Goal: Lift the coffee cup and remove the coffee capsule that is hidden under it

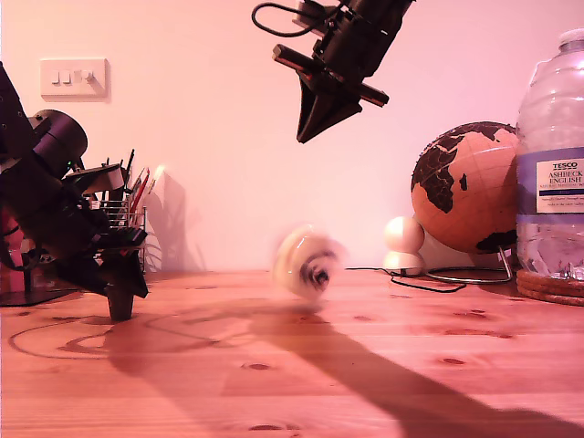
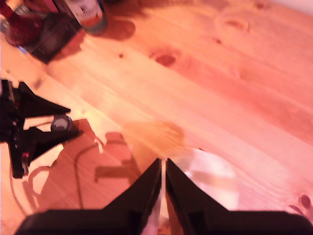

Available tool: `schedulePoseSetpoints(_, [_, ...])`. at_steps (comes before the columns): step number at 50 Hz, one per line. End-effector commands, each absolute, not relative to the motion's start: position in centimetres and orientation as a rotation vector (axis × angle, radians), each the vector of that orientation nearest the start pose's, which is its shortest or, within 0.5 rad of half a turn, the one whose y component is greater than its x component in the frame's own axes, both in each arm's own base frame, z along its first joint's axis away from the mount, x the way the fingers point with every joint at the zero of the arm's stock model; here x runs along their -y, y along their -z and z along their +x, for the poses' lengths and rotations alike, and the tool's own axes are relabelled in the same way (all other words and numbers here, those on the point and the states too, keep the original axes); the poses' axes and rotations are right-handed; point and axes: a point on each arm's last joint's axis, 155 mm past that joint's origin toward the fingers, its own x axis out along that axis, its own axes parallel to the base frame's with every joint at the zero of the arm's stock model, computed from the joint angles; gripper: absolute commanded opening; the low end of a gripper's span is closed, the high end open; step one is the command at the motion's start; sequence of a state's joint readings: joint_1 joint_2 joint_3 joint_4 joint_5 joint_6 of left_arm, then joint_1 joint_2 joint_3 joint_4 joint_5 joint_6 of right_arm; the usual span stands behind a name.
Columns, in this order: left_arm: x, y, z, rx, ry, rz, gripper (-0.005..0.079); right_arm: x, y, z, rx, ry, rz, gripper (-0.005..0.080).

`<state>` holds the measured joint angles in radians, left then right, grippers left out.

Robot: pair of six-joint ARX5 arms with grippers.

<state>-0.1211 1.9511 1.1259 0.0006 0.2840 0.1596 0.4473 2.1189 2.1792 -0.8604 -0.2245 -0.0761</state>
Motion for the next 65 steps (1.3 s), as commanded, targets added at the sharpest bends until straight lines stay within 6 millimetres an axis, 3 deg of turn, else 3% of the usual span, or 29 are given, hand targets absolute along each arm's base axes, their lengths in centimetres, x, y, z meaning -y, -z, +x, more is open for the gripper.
schedulePoseSetpoints(1, [11.1,-5.1,48.7,-0.753,0.45,0.069,0.0459,-28.9,-22.9,49.7,-0.774,-0.664,-0.159,-0.0012])
schedulePoseSetpoints(8, [11.6,-8.6,48.3,-0.707,0.465,0.036,0.0452,-28.6,-23.0,50.0,-0.77,-0.638,-0.152,-0.0012])
schedulePoseSetpoints(19, [10.7,-11.5,49.1,-0.619,0.438,0.063,0.0399,-28.8,-22.0,49.4,-0.811,-0.655,-0.152,-0.0012])
schedulePoseSetpoints(27, [10.8,-12.0,49.5,-0.594,0.44,0.069,0.0383,-29.9,-21.5,49.1,-0.813,-0.672,-0.16,-0.0012])
schedulePoseSetpoints(38, [10.7,-12.4,49.7,-0.585,0.442,0.066,0.0273,-29.9,-21.1,49.2,-0.82,-0.672,-0.16,-0.0012])
schedulePoseSetpoints(51, [11.7,-12.9,49.3,-0.581,0.494,0.038,-0.0025,-29.9,-20.9,49.3,-0.822,-0.672,-0.161,-0.0012])
schedulePoseSetpoints(65, [12.6,-15.5,48.7,-0.54,0.537,-0.019,-0.0024,-30.0,-20.2,49.3,-0.837,-0.67,-0.162,-0.0012])
